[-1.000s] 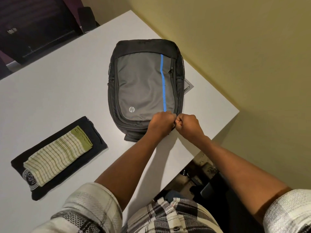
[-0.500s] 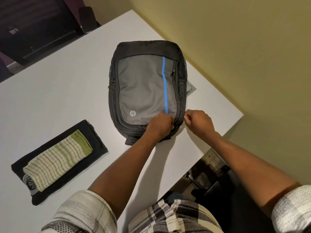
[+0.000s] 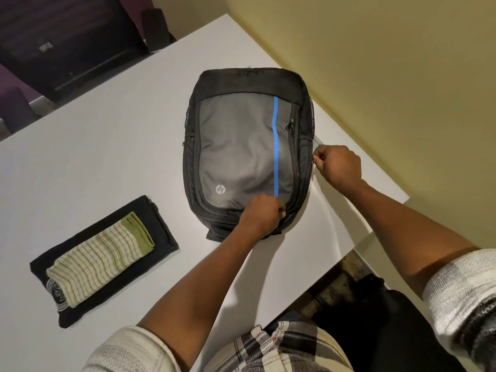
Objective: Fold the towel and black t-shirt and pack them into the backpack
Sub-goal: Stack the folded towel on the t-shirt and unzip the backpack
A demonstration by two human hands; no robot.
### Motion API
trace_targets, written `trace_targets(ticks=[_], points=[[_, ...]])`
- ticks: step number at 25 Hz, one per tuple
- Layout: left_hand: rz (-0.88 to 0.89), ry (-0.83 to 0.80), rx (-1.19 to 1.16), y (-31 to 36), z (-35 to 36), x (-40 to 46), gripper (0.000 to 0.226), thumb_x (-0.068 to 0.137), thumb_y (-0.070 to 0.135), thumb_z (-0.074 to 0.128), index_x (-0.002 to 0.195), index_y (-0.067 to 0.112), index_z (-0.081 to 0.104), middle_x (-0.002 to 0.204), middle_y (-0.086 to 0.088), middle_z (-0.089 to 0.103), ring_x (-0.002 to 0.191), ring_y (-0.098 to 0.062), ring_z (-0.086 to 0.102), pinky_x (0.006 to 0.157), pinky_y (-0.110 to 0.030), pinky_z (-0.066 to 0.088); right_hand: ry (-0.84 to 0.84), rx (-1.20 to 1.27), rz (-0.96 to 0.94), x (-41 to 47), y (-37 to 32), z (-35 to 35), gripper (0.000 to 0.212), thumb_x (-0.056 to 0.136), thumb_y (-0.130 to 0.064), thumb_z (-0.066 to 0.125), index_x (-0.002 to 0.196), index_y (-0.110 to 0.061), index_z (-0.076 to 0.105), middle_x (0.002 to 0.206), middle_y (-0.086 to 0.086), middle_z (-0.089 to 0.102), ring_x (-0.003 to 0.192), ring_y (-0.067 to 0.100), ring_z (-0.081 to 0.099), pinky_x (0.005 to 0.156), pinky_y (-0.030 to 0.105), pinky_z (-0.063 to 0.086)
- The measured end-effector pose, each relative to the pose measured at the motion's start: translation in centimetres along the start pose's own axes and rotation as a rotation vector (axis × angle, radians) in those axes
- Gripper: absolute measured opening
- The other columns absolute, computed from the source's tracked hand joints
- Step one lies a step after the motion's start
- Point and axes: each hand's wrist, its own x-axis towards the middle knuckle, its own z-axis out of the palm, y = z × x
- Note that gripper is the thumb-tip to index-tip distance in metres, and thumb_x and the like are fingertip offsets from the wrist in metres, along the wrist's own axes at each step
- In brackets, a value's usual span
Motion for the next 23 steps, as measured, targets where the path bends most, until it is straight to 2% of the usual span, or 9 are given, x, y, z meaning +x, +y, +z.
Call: trace_targets(ticks=[5, 9, 12, 15, 19, 21, 23], points=[[-0.014, 0.009, 0.001, -0.2, 0.5, -0.1, 0.021, 0.098, 0.030, 0.058, 0.102, 0.019, 0.075, 0.098, -0.011, 0.073, 0.087, -0.030, 0.066, 0.075, -0.038, 0.054, 0.031, 0.010, -0.006, 2.7, 0.2, -0.3, 0.014, 0.096, -0.031, 0.057, 0.095, -0.023, 0.068, 0.087, 0.007, 0.071, 0.082, 0.035, 0.064, 0.064, 0.033, 0.039], [-0.023, 0.024, 0.035, -0.2, 0.5, -0.5, 0.023, 0.099, 0.031, 0.055, 0.105, 0.018, 0.073, 0.097, -0.009, 0.073, 0.084, -0.028, 0.066, 0.066, -0.034, 0.047, -0.010, 0.010, 0.046, 3.6, -0.1, -0.3, 0.015, 0.095, -0.028, 0.056, 0.099, -0.021, 0.069, 0.095, 0.013, 0.071, 0.089, 0.039, 0.064, 0.070, 0.036, 0.045], [-0.038, 0.060, -0.027, 0.0, 0.1, -0.9, 0.022, 0.098, 0.033, 0.057, 0.097, 0.017, 0.072, 0.091, -0.007, 0.071, 0.081, -0.027, 0.064, 0.064, -0.033, 0.042, 0.005, 0.044, 0.094, 3.0, -1.0, -0.2, 0.025, 0.092, -0.023, 0.051, 0.111, -0.018, 0.067, 0.105, 0.015, 0.070, 0.097, 0.041, 0.063, 0.078, 0.041, 0.049], [-0.045, 0.120, -0.136, -0.8, -0.7, -1.9, 0.015, 0.096, 0.027, 0.057, 0.094, 0.016, 0.068, 0.092, -0.006, 0.070, 0.084, -0.029, 0.063, 0.069, -0.038, 0.050, 0.084, 0.124, 0.089, 1.6, -2.8, -0.3, 0.029, 0.090, -0.018, 0.050, 0.116, -0.015, 0.064, 0.113, 0.013, 0.068, 0.103, 0.039, 0.061, 0.080, 0.041, 0.047], [-0.072, 0.261, -0.142, -3.6, -2.0, -4.3, 0.014, 0.095, 0.021, 0.055, 0.093, 0.013, 0.066, 0.098, -0.009, 0.062, 0.088, -0.030, 0.060, 0.072, -0.041, 0.050, 0.149, 0.201, 0.054, -0.5, -6.1, -0.1, 0.026, 0.089, -0.016, 0.050, 0.111, -0.013, 0.063, 0.113, 0.013, 0.064, 0.103, 0.037, 0.058, 0.077, 0.040, 0.047], [-0.098, 0.371, -0.163, -5.7, -2.7, -6.1, 0.014, 0.094, 0.017, 0.056, 0.103, 0.014, 0.066, 0.106, -0.008, 0.060, 0.093, -0.029, 0.059, 0.078, -0.043, 0.052, 0.161, 0.225, 0.010, -1.3, -8.4, 0.1, 0.025, 0.088, -0.014, 0.050, 0.110, -0.012, 0.061, 0.113, 0.013, 0.061, 0.104, 0.037, 0.055, 0.079, 0.040, 0.044], [-0.143, 0.479, -0.161, -7.9, -3.3, -8.4, 0.034, 0.090, 0.012, 0.059, 0.125, 0.015, 0.059, 0.119, -0.009, 0.057, 0.101, -0.030, 0.058, 0.086, -0.044, 0.052, 0.180, 0.280, -0.029, -2.2, -10.8, 0.4, 0.025, 0.088, -0.014, 0.051, 0.111, -0.010, 0.060, 0.115, 0.013, 0.061, 0.105, 0.037, 0.055, 0.082, 0.041, 0.044]])
